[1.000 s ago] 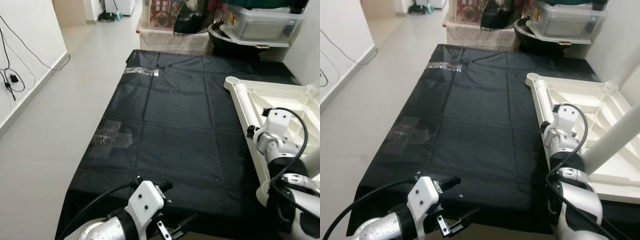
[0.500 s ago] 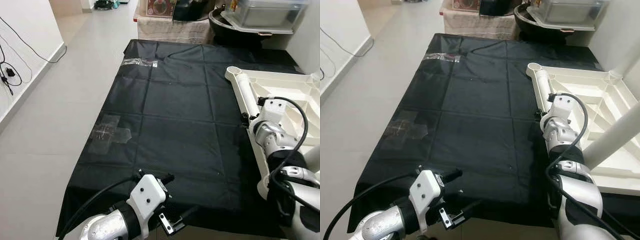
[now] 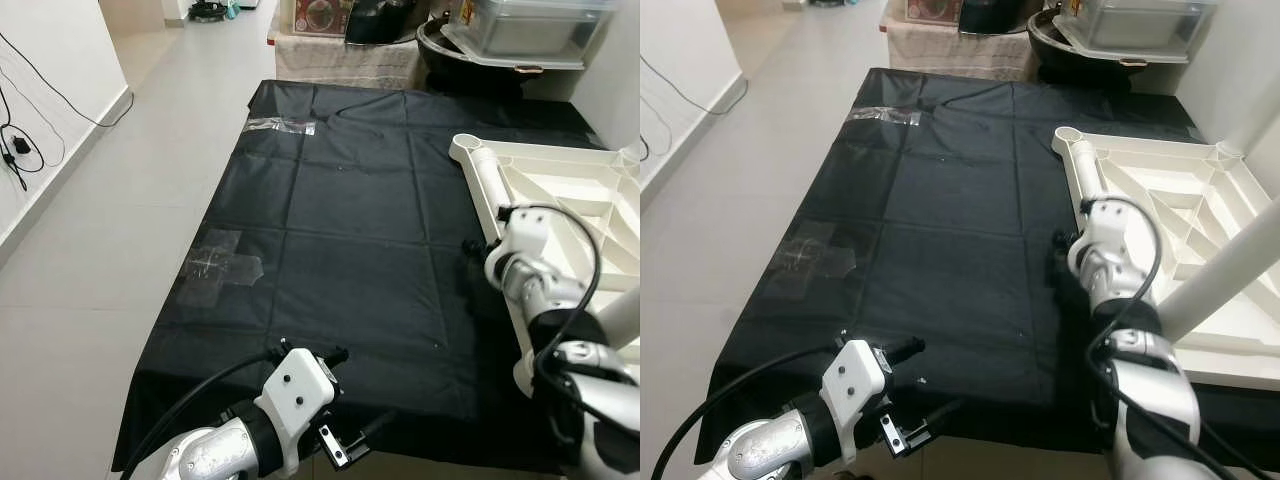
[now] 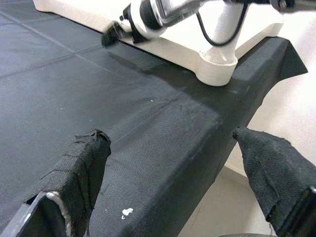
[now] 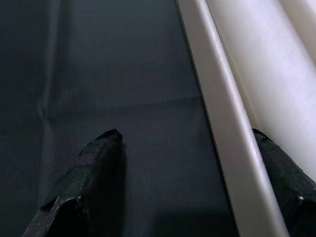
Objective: Building children table
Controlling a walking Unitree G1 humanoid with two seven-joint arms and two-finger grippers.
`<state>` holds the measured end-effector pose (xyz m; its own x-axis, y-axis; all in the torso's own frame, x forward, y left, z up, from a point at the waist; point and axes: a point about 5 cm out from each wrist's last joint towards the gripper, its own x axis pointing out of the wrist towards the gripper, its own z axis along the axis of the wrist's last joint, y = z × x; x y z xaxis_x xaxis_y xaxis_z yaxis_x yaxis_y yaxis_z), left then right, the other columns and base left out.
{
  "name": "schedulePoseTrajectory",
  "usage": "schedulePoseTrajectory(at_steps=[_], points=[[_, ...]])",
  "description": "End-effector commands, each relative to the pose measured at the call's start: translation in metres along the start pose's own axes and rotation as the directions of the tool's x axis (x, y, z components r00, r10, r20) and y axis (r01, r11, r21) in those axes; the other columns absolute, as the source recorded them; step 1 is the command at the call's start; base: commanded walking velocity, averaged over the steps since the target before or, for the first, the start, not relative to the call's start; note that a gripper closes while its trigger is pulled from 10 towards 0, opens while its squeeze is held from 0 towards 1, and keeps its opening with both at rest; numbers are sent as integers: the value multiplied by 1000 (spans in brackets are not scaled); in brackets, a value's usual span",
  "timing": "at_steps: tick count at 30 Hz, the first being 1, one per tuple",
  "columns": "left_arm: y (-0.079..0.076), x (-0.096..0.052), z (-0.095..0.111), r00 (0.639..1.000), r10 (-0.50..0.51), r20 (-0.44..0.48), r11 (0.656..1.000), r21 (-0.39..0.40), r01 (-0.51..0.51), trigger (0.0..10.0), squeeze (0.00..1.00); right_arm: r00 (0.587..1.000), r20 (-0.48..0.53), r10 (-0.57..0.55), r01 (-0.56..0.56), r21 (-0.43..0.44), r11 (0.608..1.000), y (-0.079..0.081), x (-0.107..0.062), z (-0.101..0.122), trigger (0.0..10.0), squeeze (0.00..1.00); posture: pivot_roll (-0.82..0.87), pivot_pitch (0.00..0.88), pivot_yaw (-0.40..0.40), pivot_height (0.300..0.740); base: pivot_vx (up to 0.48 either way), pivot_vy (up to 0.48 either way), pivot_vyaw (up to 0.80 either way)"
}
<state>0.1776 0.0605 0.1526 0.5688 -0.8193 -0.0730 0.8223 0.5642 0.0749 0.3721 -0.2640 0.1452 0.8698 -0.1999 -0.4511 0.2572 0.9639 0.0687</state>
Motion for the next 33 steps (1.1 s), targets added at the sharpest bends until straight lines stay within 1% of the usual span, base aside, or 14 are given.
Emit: schedulePoseTrajectory(at_steps=[1, 3, 8, 9, 13, 20, 23, 26, 27, 28, 29, 31, 32, 33], points=[[-3, 2, -4, 1000, -13, -8, 1000, -10, 13, 10000, 0, 998, -49, 29, -29, -9, 1000, 2, 0, -11, 10000, 0, 174, 127, -79, 740, 0, 0, 0], [-4, 3, -4, 1000, -15, -7, 1000, -12, 15, 10000, 0, 992, -105, 68, -73, -52, 996, 5, -1, -23, 10000, 0, 170, 123, -78, 740, 0, 0, 0], [-3, 4, -4, 1000, -13, -5, 1000, -11, 13, 10000, 0, 977, -190, 94, -110, -80, 991, 4, 0, -36, 10000, 0, 168, 118, -84, 740, 0, 0, 0], [-4, 5, -5, 1000, -12, -4, 1000, -10, 12, 10000, 0, 970, -227, 91, -114, -90, 989, 2, 0, -41, 0, 0, 166, 114, -89, 740, 0, 0, 0], [-4, 5, -5, 1000, -10, -2, 1000, -8, 10, 10000, 0, 955, -279, 102, -133, -92, 987, 0, 0, -46, 0, 0, 170, 110, -94, 740, 0, 0, 0], [-5, 6, -5, 1000, -5, 2, 1000, 1, 5, 10000, 0, 951, -289, 108, -154, -142, 978, -2, -1, -40, 0, 0, 172, 102, -98, 740, 0, 0, 0], [-3, 7, -6, 1000, -2, 4, 1000, 7, 2, 10000, 0, 944, -288, 158, -216, -182, 959, 4, -2, -35, 0, 0, 167, 86, -98, 740, 0, 0, 0], [-3, 7, -6, 1000, -2, 5, 1000, 9, 2, 10000, 0, 942, -290, 168, -228, -189, 955, 5, -3, -35, 0, 0, 167, 86, -98, 740, 0, 0, 0], [-1, 10, -7, 1000, -1, 10, 1000, 18, 1, 10000, 0, 894, -290, 343, -410, -216, 886, 21, -8, -34, 0, 0, 167, 63, -99, 740, 0, 0, 0], [-1, 10, -7, 1000, -1, 10, 1000, 18, 1, 10000, 0, 894, -290, 343, -410, -216, 886, 21, -8, -34, 0, 0, 167, 63, -99, 740, 0, 0, 0], [0, 10, -7, 1000, -1, 11, 1000, 21, 1, 10000, 0, 872, -293, 392, -461, -223, 859, 27, -10, -34, 0, 0, 167, 63, -99, 740, 0, 0, 0], [0, 10, -7, 1000, -1, 11, 1000, 21, 1, 10000, 0, 872, -293, 392, -461, -223, 859, 27, -10, -34, 0, 0, 167, 63, -99, 740, 0, 0, 0], [2, 12, -8, 1000, 1, 14, 1000, 27, -1, 10000, 0, 817, -316, 483, -564, -261, 783, 32, -17, -37, 0, 0, 161, 45, -98, 740, 0, 0, 0], [2, 12, -8, 1000, 1, 14, 1000, 27, -1, 10000, 0, 817, -316, 483, -564, -261, 783, 32, -17, -37, 0, 0, 161, 45, -98, 740, 0, 0, 0]])
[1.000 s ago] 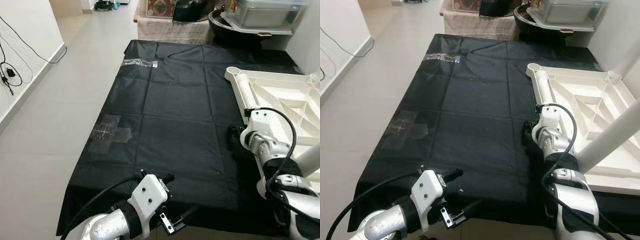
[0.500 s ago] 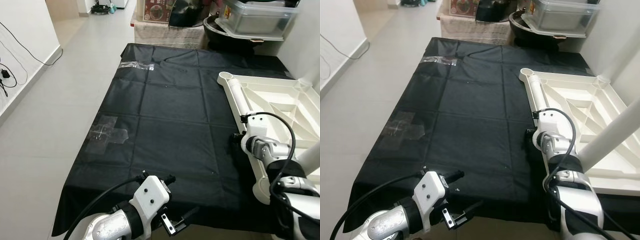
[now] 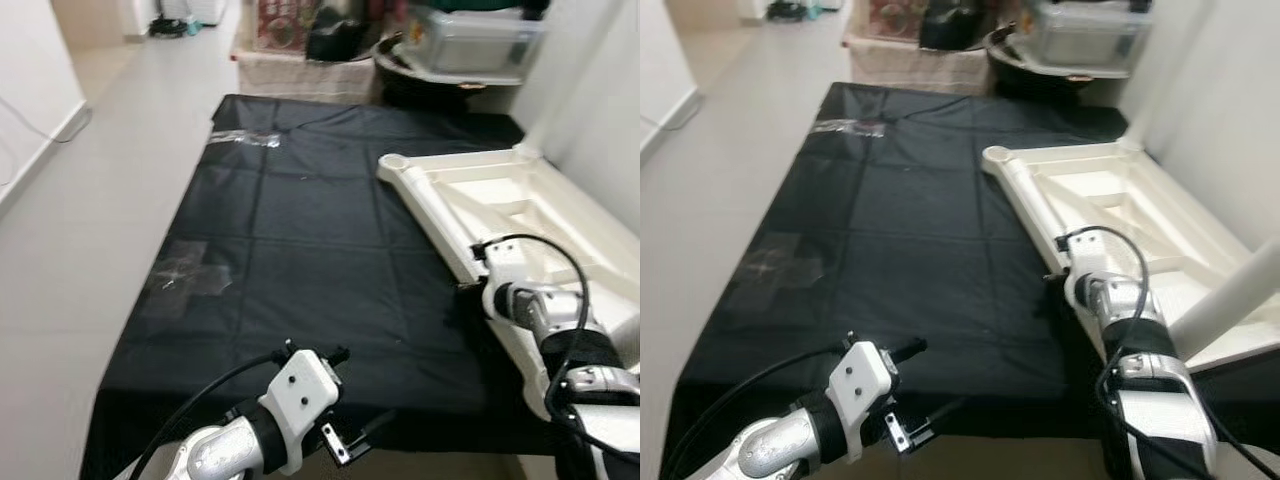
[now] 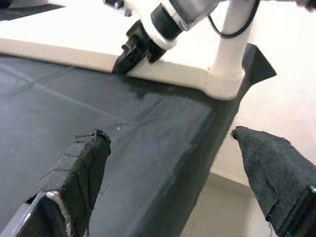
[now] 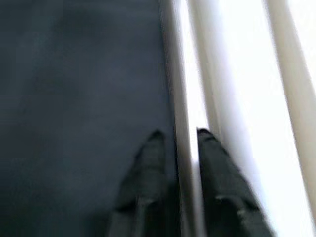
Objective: Building children table
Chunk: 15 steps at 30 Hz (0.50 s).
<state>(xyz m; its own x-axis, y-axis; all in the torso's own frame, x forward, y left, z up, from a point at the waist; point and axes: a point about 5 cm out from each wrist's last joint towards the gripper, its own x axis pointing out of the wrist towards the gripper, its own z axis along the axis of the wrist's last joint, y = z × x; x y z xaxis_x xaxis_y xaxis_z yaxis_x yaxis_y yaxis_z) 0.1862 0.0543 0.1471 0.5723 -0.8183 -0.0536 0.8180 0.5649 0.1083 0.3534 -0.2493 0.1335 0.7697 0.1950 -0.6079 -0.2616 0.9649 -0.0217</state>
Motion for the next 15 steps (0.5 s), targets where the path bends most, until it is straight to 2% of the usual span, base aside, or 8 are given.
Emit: schedulePoseTrajectory(at_steps=[1, 3, 4, 5, 8, 9, 11, 15], points=[[0, 4, -3, 1000, -3, -2, 1000, 2, 3, 10000, 0, 965, -28, 261, -263, -91, 961, 32, 5, -9, 0, 0, 160, 38, -95, 740, 0, 0, 0], [0, 4, -3, 1000, -3, -2, 1000, 2, 3, 10000, 0, 965, -28, 261, -263, -91, 961, 32, 5, -9, 0, 0, 160, 38, -95, 740, 0, 0, 0], [3, 6, -3, 1000, -3, 4, 1000, 11, 3, 10000, 0, 930, -77, 360, -368, -194, 910, 34, -4, -18, 0, 0, 162, 20, -98, 740, 0, 0, 0], [3, 6, -3, 1000, -3, 4, 1000, 11, 3, 10000, 0, 930, -77, 360, -368, -194, 910, 34, -4, -18, 0, 0, 162, 20, -98, 740, 0, 0, 0], [8, 10, -3, 1000, -1, 11, 1000, 31, 1, 10000, 0, 849, -196, 491, -529, -318, 787, 35, -22, -33, 0, 0, 164, 1, -96, 740, 0, 0, 0], [8, 10, -3, 1000, -1, 11, 1000, 31, 1, 10000, 0, 849, -196, 491, -529, -318, 787, 35, -22, -33, 0, 0, 164, 1, -96, 740, 0, 0, 0], [12, 12, -5, 1000, -3, 12, 999, 43, 2, 10000, 0, 777, -261, 573, -629, -357, 691, 36, -36, -38, 0, 0, 163, 0, -90, 740, 0, 0, 0], [14, 14, -6, 1000, -9, 14, 998, 56, 8, 10000, 0, 717, -295, 631, -694, -380, 612, 39, -48, -40, 0, 0, 163, 0, -85, 740, 0, 0, 0]])
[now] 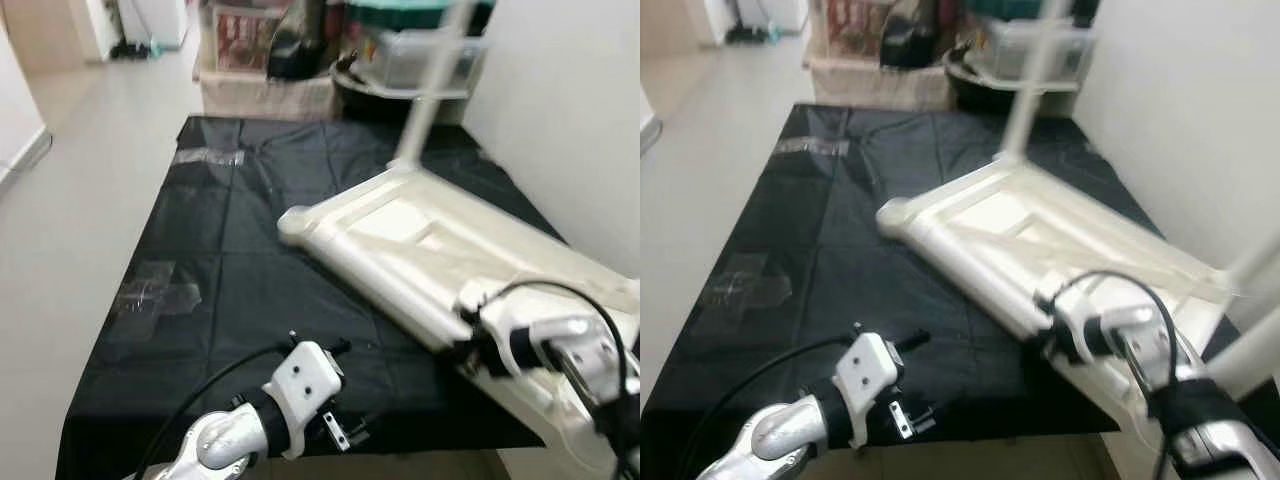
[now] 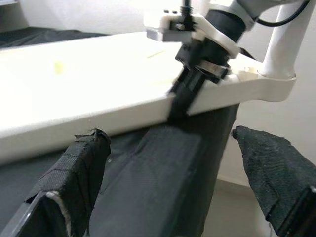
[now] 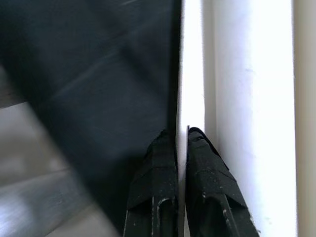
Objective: Building children table
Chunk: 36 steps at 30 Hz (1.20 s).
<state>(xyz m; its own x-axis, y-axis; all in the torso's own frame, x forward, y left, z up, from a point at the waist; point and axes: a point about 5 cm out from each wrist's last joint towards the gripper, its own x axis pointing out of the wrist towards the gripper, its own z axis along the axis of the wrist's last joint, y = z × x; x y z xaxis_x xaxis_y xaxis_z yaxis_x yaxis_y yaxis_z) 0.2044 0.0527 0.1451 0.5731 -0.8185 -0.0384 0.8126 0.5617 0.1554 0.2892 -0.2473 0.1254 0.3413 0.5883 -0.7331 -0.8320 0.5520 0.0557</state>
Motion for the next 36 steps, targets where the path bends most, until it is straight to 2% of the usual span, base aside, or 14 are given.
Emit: schedulePoseTrajectory(at_steps=[1, 3, 7, 9, 10, 13, 15, 18, 19, 22, 24, 25, 27, 36], points=[[0, 2, -3, 1000, -11, 0, 1000, 9, 11, 10000, 0, 985, 43, 168, -163, -98, 982, 16, 6, 12, 0, 0, 163, 0, -85, 740, 0, 0, 0], [0, 2, -3, 1000, -11, 0, 1000, 9, 11, 10000, 0, 985, 43, 168, -163, -98, 982, 16, 6, 12, 0, 0, 163, 0, -85, 740, 0, 0, 0], [0, 4, -3, 1000, -23, 10, 1000, 18, 23, 10000, 0, 991, -26, 133, -135, -223, 965, 7, 5, 10, 0, 0, 163, 0, -85, 740, 0, 0, 0], [0, 4, -3, 1000, -23, 10, 1000, 18, 23, 10000, 0, 991, -26, 133, -135, -223, 965, 7, 5, 10, 0, 0, 163, 0, -85, 740, 0, 0, 0], [0, 5, -3, 1000, -25, 12, 999, 20, 25, 10000, 0, 995, -66, 80, -96, -300, 949, -5, 4, 20, 0, 0, 173, 0, -90, 740, 0, 0, 0], [0, 5, -4, 1000, -27, 12, 999, 21, 27, 10000, 0, 995, -86, 48, -75, -336, 939, -11, 3, 25, 0, 0, 173, 0, -90, 740, 0, 0, 0], [-2, 5, -4, 999, -38, 15, 999, 21, 37, 10000, 0, 992, -127, 13, -67, -429, 901, -20, -1, 39, 0, 0, 172, 0, -95, 740, 0, 0, 0], [-3, 5, -4, 999, -41, 16, 999, 21, 41, 10000, 0, 990, -142, 9, -74, -459, 885, -21, -2, 43, 0, 0, 172, 0, -95, 740, 0, 0, 0], [-4, 5, -4, 999, -44, 16, 999, 20, 43, 10000, 0, 986, -168, 18, -101, -502, 859, -21, -3, 48, 0, 0, 172, 0, -102, 740, 0, 0, 0], [-5, 5, -4, 999, -44, 16, 999, 18, 44, 10000, 0, 983, -181, 25, -120, -536, 835, -21, -2, 52, 0, 0, 169, 0, -105, 740, 0, 0, 0], [-7, 4, -4, 999, -46, 17, 999, 14, 46, 10000, 0, 983, -180, 34, -138, -602, 786, -18, 4, 62, 0, 0, 168, 3, -105, 740, 0, 0, 0], [-7, 4, -4, 999, -46, 17, 999, 14, 46, 10000, 0, 983, -180, 34, -138, -602, 786, -18, 4, 62, 0, 0, 168, 3, -105, 740, 0, 0, 0], [-9, 3, -4, 999, -47, 18, 999, 8, 47, 10000, 0, 987, -157, 16, -119, -671, 732, -16, 15, 74, 0, 0, 168, 22, -109, 740, 0, 0, 0], [-14, 1, -3, 999, -44, 18, 999, -8, 44, 10000, 0, 980, -192, -54, -112, -753, 648, -24, 22, 85, 0, 0, 169, 53, -126, 740, 0, 0, 0]])
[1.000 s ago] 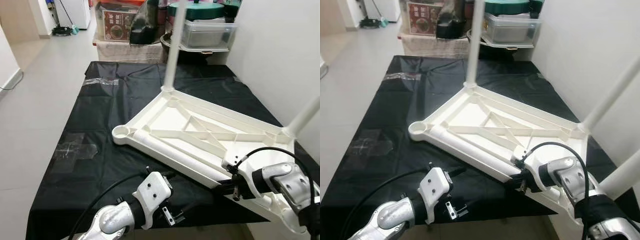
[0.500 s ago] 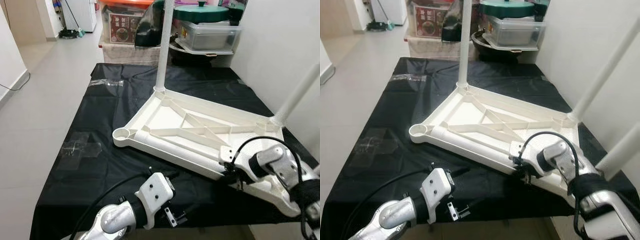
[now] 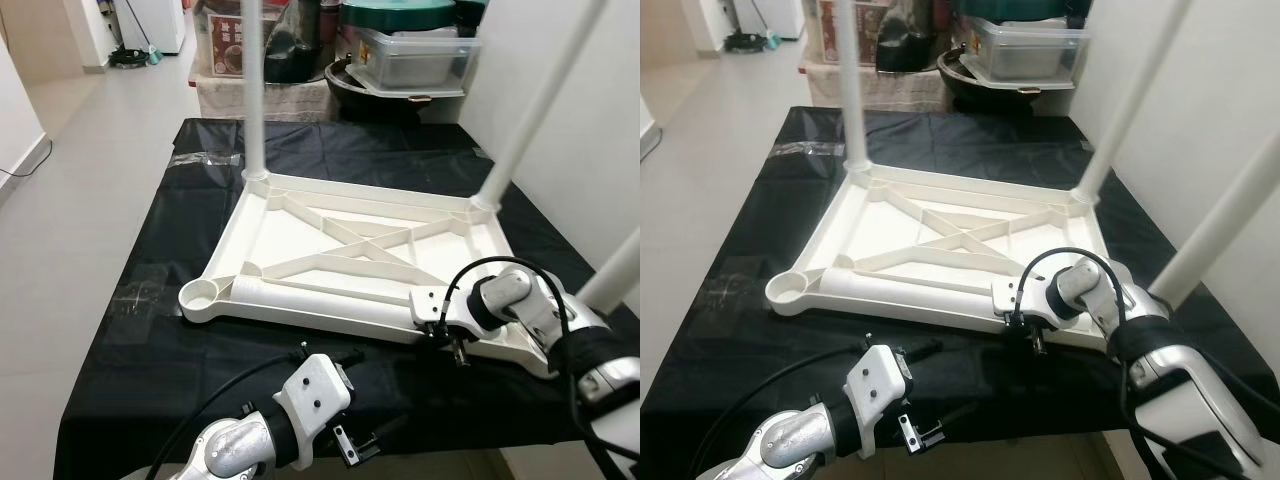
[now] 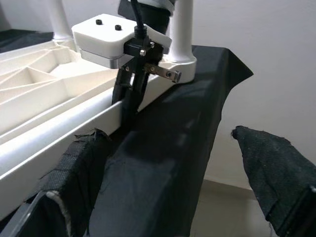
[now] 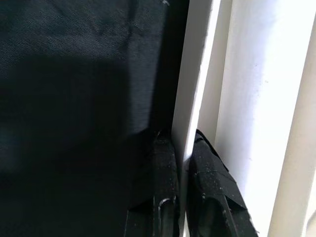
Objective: Building children table
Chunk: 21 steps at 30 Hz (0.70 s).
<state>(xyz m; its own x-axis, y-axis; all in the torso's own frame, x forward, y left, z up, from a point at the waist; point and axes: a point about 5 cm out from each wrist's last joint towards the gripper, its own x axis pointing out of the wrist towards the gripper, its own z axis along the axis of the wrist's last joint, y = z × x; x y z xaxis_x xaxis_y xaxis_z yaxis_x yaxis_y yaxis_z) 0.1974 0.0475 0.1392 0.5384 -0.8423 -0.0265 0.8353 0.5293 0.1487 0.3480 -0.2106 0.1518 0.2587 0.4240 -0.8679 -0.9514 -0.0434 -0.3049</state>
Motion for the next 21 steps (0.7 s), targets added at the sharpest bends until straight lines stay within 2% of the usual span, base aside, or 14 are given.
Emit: schedulePoseTrajectory(at_steps=[1, 8, 14, 21], points=[[-4, 0, 2, 1000, -4, 0, 1000, -3, 4, 10000, 0, 999, 9, -40, 41, -141, 989, -11, -5, 16, 0, 0, 169, 53, -126, 740, 0, 0, 0], [-7, -2, 2, 1000, 3, -2, 1000, -15, -3, 10000, 0, 997, -76, -8, -7, -201, 980, -14, -13, 7, 0, 0, 163, 63, -134, 740, 0, 0, 0], [-8, -3, 2, 1000, 5, -4, 1000, -19, -5, 10000, 0, 997, -75, -9, -8, -223, 975, -16, -15, 7, 0, 0, 162, 61, -132, 740, 0, 0, 0], [-8, -3, 2, 1000, 7, -6, 1000, -22, -7, 10000, 0, 990, -139, -5, -32, -261, 965, -15, -17, 1, 0, 0, 161, 56, -133, 740, 0, 0, 0]])
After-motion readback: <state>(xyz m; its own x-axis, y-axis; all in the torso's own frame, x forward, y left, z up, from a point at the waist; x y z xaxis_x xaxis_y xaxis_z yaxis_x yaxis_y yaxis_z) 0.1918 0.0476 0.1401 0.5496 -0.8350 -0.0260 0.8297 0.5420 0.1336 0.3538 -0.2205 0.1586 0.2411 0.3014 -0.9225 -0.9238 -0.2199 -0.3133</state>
